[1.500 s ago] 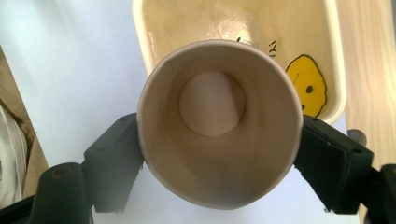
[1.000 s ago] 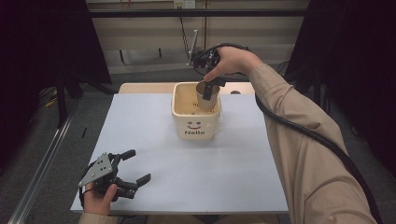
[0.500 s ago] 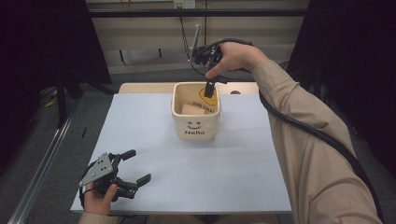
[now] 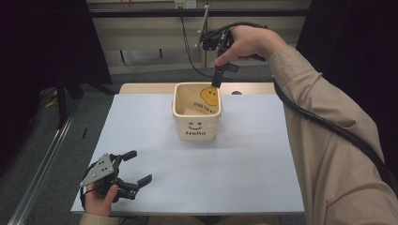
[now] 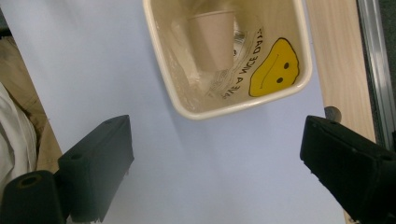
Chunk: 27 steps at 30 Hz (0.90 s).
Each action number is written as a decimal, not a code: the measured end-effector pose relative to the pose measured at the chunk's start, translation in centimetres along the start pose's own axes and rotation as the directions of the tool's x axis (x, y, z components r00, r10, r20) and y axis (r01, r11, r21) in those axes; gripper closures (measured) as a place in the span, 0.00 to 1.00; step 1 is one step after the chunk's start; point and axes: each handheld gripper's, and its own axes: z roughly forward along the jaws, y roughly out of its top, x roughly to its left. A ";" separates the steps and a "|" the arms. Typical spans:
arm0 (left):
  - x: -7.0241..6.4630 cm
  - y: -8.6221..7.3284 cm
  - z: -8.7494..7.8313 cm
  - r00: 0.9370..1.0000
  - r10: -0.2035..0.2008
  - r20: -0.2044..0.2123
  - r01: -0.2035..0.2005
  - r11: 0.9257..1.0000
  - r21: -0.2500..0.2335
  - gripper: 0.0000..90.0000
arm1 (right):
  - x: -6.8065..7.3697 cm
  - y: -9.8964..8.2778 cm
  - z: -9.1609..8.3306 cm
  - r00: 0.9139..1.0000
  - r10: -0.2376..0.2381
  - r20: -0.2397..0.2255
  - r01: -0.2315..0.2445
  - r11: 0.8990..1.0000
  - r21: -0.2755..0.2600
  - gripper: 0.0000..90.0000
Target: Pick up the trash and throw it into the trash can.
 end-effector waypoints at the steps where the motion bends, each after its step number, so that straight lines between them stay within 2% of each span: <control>1: -0.1 0.0 0.0 1.000 -0.009 0.005 0.009 1.000 -0.003 0.02 | 0.0 -0.1 -0.3 1.000 -0.003 0.003 0.003 1.000 0.001 0.10; 10: 0.0 0.0 0.1 1.000 -0.003 -0.005 0.003 1.000 0.004 0.02 | 0.4 -1.0 -2.2 1.000 -0.001 0.017 0.001 1.000 -0.005 0.10; 17: -0.2 0.0 0.1 1.000 -0.006 -0.006 0.006 1.000 0.008 0.01 | 0.6 -1.7 -2.7 0.999 0.013 0.031 -0.013 1.000 -0.009 0.10; 20: -0.1 0.0 -0.1 1.000 0.001 0.011 -0.001 1.000 0.010 0.01 | 0.7 -2.0 -2.8 0.999 0.012 0.031 -0.012 1.000 0.000 0.10; 23: -0.1 0.0 -0.2 1.000 0.001 0.008 -0.001 1.000 0.010 0.01 | 0.8 -2.5 -2.8 0.999 0.012 0.034 -0.012 1.000 0.007 0.10; 24: -0.2 0.0 -0.1 1.000 -0.001 -0.011 0.001 1.000 0.005 0.02 | 0.9 -2.7 -2.8 0.999 0.013 0.038 -0.013 1.000 0.010 0.10; 25: -0.1 0.1 -0.2 1.000 0.001 0.005 -0.001 1.000 0.016 0.02 | 0.9 -2.9 -2.8 0.999 0.015 0.039 -0.016 1.000 0.005 0.10; 27: -0.1 0.0 -0.2 1.000 0.001 0.010 -0.002 1.000 0.015 0.01 | 1.0 -3.2 -2.7 0.999 0.017 0.038 -0.018 1.000 0.008 0.10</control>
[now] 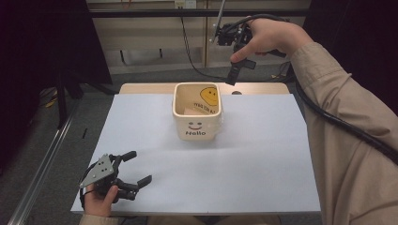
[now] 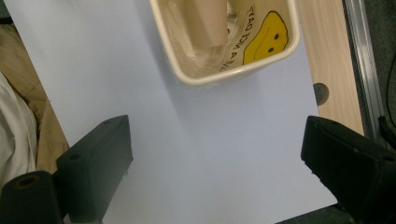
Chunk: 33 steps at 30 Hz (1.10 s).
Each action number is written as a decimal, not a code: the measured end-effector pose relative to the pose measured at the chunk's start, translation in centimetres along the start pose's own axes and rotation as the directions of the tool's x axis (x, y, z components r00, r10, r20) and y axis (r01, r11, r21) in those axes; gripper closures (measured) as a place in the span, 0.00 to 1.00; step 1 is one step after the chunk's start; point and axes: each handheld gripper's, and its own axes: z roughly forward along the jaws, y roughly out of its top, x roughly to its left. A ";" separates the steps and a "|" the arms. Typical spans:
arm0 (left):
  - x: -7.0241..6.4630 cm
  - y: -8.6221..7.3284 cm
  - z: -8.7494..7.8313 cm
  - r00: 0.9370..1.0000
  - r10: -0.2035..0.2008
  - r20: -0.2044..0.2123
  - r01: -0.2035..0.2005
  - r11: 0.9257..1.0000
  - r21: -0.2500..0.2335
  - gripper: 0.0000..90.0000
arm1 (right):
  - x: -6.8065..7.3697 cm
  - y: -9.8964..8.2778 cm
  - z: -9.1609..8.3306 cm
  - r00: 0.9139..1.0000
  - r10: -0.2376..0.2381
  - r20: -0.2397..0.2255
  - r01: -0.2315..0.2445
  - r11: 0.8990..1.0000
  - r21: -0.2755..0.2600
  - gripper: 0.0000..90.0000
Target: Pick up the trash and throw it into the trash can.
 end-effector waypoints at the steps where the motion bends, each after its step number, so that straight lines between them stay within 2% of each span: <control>1: 0.0 0.0 0.0 1.000 0.000 0.001 0.000 1.000 0.000 0.01 | 0.1 -0.3 0.1 1.000 -0.006 -0.004 0.006 1.000 0.007 0.10; 5: 0.0 0.0 0.0 1.000 0.002 -0.003 -0.002 1.000 0.001 0.01 | 0.4 -1.4 0.4 1.000 -0.004 -0.004 0.004 1.000 0.007 0.10; 7: -0.1 0.0 0.1 1.000 -0.002 -0.026 0.002 1.000 -0.006 0.02 | 0.7 -2.2 0.5 1.000 -0.003 -0.004 0.003 1.000 0.006 0.10; 9: -0.2 0.0 0.0 1.000 0.002 -0.028 -0.003 1.000 -0.004 0.01 | 0.9 -2.7 0.5 1.000 0.000 -0.003 0.000 1.000 0.005 0.10; 10: -0.1 0.1 0.0 1.000 0.005 -0.013 -0.005 1.000 0.001 0.01 | 1.1 -3.2 0.5 1.000 0.006 0.002 -0.006 1.000 0.004 0.10; 13: -0.3 0.2 0.0 0.999 0.001 -0.036 -0.002 1.000 -0.009 0.01 | 1.6 -4.2 0.3 1.000 0.015 0.014 -0.015 1.000 0.009 0.09; 15: -0.3 0.2 0.1 1.000 0.007 -0.031 -0.007 1.000 -0.003 0.01 | 2.0 -5.0 0.3 1.000 0.018 0.013 -0.018 1.000 0.001 0.09; 16: -0.2 0.2 0.1 1.000 0.012 -0.012 -0.012 1.000 0.010 0.01 | 2.1 -5.1 0.3 1.000 0.018 0.016 -0.018 1.000 0.005 0.09; 17: -0.2 0.2 0.2 1.000 0.009 -0.014 -0.009 1.000 0.010 0.01 | 2.4 -5.6 0.4 1.000 0.021 0.022 -0.021 1.000 0.005 0.09; 18: -0.3 0.2 0.3 0.999 0.016 -0.036 -0.016 1.000 0.005 0.01 | 2.4 -5.9 0.4 1.000 0.017 0.020 -0.017 1.000 0.007 0.09; 20: -0.2 0.3 0.3 1.000 0.020 -0.015 -0.020 1.000 0.014 0.02 | 2.8 -6.6 0.6 1.000 0.018 0.021 -0.018 1.000 0.017 0.09; 24: -0.2 0.3 0.4 1.000 0.023 -0.014 -0.023 1.000 0.017 0.01 | 3.4 -8.3 1.1 0.999 0.029 0.021 -0.029 0.999 0.026 0.09; 25: -0.3 0.3 0.4 0.999 0.027 -0.035 -0.027 1.000 0.012 0.01 | 3.6 -8.7 1.3 0.999 0.031 0.017 -0.032 0.999 0.025 0.09; 26: -0.3 0.3 0.4 0.999 0.026 -0.035 -0.025 1.000 0.010 0.02 | 3.6 -9.0 1.4 0.999 0.030 0.016 -0.030 0.999 0.025 0.09; 27: -0.4 0.3 0.5 0.999 0.021 -0.031 -0.021 1.000 0.009 0.01 | 3.8 -9.5 1.5 0.999 0.040 0.022 -0.041 0.999 0.034 0.08; 31: -0.4 0.4 0.6 1.000 0.022 -0.010 -0.022 1.000 0.013 0.02 | 4.5 -10.7 2.1 0.999 0.032 0.027 -0.032 0.999 0.026 0.08; 33: -0.5 0.4 0.7 0.999 0.028 -0.033 -0.028 1.000 0.009 0.01 | 4.8 -11.2 2.6 1.000 0.023 0.016 -0.024 1.000 0.016 0.09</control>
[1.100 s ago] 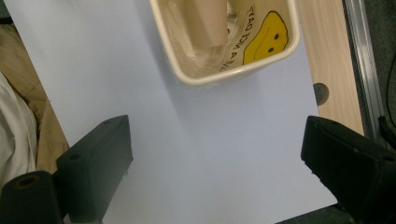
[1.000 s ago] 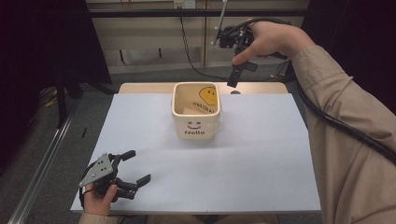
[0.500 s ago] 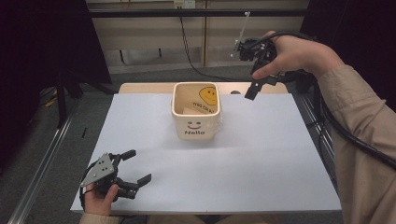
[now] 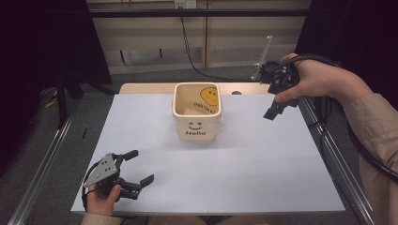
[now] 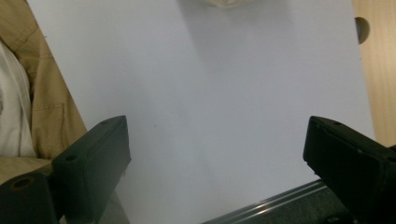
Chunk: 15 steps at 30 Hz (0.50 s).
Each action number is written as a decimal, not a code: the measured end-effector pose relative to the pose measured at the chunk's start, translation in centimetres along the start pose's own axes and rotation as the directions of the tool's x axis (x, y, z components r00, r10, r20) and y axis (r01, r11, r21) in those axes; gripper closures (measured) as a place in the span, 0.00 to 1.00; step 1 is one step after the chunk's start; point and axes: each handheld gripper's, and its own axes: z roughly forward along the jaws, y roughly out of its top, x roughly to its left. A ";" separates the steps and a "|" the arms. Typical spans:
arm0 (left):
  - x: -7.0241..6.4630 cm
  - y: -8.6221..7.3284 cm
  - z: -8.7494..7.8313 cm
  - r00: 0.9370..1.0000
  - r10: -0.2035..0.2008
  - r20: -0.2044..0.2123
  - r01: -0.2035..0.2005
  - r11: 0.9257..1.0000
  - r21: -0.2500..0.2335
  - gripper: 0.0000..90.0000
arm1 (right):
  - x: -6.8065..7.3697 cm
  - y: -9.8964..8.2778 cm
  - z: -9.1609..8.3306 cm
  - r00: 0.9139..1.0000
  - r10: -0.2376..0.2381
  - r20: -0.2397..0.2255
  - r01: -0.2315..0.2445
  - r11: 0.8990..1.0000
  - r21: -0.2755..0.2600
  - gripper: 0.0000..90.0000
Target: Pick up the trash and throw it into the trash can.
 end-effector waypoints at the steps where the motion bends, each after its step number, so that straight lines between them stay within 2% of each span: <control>1: 0.0 0.0 0.0 1.000 -0.002 0.000 0.002 1.000 -0.002 0.01 | 0.2 -0.2 0.2 1.000 0.000 0.000 0.000 1.000 0.001 0.08; 4: -0.1 0.0 0.1 1.000 -0.006 0.002 0.006 1.000 -0.005 0.02 | 0.4 -0.9 1.0 1.000 0.002 -0.005 -0.002 1.000 0.008 0.08; 5: -0.2 0.0 0.2 1.000 -0.022 0.004 0.022 1.000 -0.019 0.02 | 0.4 -1.2 1.4 1.000 -0.001 0.001 0.001 1.000 0.011 0.08; 6: -0.2 0.0 0.2 1.000 -0.021 0.005 0.021 1.000 -0.018 0.02 | 0.5 -1.5 1.7 1.000 0.009 -0.004 -0.009 1.000 0.014 0.08; 7: -0.1 0.1 0.1 1.000 0.001 0.003 -0.001 1.000 -0.004 0.01 | 0.5 -1.6 1.9 1.000 0.002 -0.006 -0.002 1.000 0.013 0.08; 12: -0.2 0.1 0.1 1.000 -0.007 0.002 0.007 1.000 -0.010 0.01 | 0.8 -2.8 3.5 1.000 0.004 -0.001 -0.004 1.000 0.025 0.07; 15: -0.1 0.1 0.0 1.000 0.010 -0.001 -0.010 1.000 -0.001 0.01 | 0.9 -3.3 4.2 1.000 0.008 -0.007 -0.008 1.000 0.022 0.08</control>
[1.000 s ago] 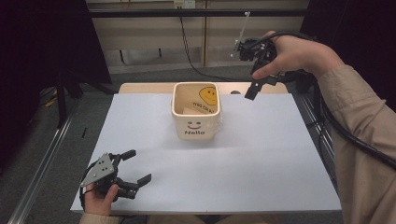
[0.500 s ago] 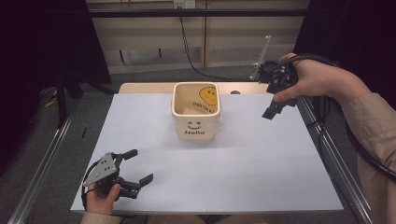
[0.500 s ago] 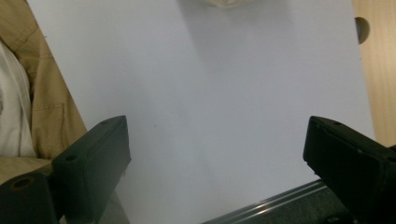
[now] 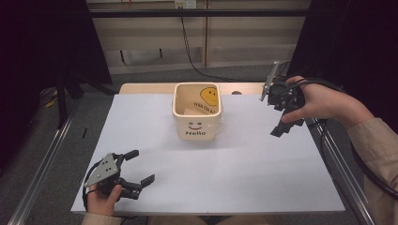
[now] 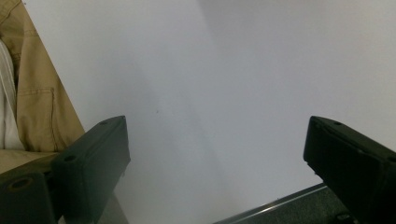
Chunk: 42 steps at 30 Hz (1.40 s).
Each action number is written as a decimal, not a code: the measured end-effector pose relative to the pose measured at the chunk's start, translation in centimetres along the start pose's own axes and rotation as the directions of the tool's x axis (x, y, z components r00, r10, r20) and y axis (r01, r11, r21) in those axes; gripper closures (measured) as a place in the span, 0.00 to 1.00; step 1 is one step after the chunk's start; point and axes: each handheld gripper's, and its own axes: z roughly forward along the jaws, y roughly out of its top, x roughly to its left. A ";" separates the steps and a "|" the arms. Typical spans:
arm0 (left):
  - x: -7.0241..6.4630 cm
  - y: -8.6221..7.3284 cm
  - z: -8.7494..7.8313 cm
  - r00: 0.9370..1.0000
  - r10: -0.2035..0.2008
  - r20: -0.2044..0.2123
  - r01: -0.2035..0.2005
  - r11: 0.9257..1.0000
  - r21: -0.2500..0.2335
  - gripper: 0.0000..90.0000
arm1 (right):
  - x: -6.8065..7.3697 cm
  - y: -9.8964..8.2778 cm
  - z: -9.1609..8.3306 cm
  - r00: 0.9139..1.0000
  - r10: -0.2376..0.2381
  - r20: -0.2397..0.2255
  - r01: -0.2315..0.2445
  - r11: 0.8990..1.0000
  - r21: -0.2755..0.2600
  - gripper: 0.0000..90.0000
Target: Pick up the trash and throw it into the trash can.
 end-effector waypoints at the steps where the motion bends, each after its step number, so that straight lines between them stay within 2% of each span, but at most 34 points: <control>1: 0.0 0.0 -0.1 1.000 0.007 0.003 -0.007 1.000 0.005 0.01 | 0.1 -0.2 0.4 1.000 -0.005 0.001 0.005 1.000 -0.001 0.07; 5: 0.0 0.0 0.0 1.000 0.000 -0.001 0.000 1.000 -0.001 0.01 | 0.5 -0.8 1.6 1.000 0.002 -0.002 -0.002 1.000 0.012 0.08; 6: 0.0 0.0 0.0 1.000 0.001 -0.001 -0.001 1.000 0.000 0.02 | 0.5 -1.0 2.0 1.000 -0.007 -0.002 0.007 1.000 0.014 0.08; 14: -0.1 0.0 0.0 1.000 0.000 -0.003 0.000 1.000 0.000 0.01 | 0.7 -2.6 4.6 1.000 0.018 -0.019 -0.017 0.999 0.036 0.07; 16: -0.1 0.0 0.0 1.000 0.001 -0.003 -0.001 1.000 0.001 0.01 | 0.7 -3.1 5.1 1.000 0.012 -0.022 -0.011 0.999 0.037 0.07; 20: 0.0 0.0 0.0 1.000 0.002 -0.005 -0.002 1.000 0.002 0.01 | 0.9 -3.8 6.1 0.999 0.034 -0.028 -0.033 0.999 0.041 0.08; 22: 0.0 0.0 0.1 1.000 0.003 -0.005 -0.003 1.000 0.003 0.02 | 0.9 -4.0 6.7 0.999 0.022 -0.027 -0.021 0.999 0.047 0.07; 30: 0.0 0.0 0.1 1.000 0.003 -0.007 -0.003 1.000 0.003 0.01 | 1.7 -4.8 8.8 0.998 0.037 -0.053 -0.034 0.997 0.063 0.07; 31: 0.0 0.0 0.1 1.000 0.003 -0.008 -0.002 1.000 0.003 0.01 | 1.7 -4.9 9.2 0.998 0.023 -0.055 -0.020 0.998 0.061 0.07; 32: 0.0 0.0 0.0 1.000 0.002 -0.008 -0.002 1.000 0.003 0.01 | 1.9 -5.0 9.4 0.998 0.038 -0.057 -0.035 0.997 0.065 0.07; 34: 0.0 0.0 0.0 1.000 0.004 -0.009 -0.004 1.000 0.003 0.01 | 2.1 -5.2 10.0 0.998 0.025 -0.052 -0.022 0.998 0.064 0.07; 35: 0.0 0.0 0.0 1.000 0.004 -0.009 -0.004 1.000 0.002 0.01 | 2.3 -5.3 10.3 0.998 0.039 -0.048 -0.035 0.997 0.074 0.07; 36: 0.0 0.0 0.0 1.000 0.003 -0.007 -0.003 1.000 0.001 0.01 | 2.4 -5.4 10.5 0.998 0.027 -0.050 -0.023 0.997 0.073 0.07; 40: 0.0 0.0 0.0 1.000 0.004 -0.004 -0.004 1.000 -0.002 0.01 | 3.1 -5.8 11.8 0.998 0.044 -0.050 -0.039 0.995 0.092 0.07; 42: 0.0 0.0 0.0 1.000 0.000 -0.005 0.000 1.000 -0.004 0.01 | 3.4 -6.0 12.4 0.998 0.035 -0.055 -0.030 0.995 0.090 0.07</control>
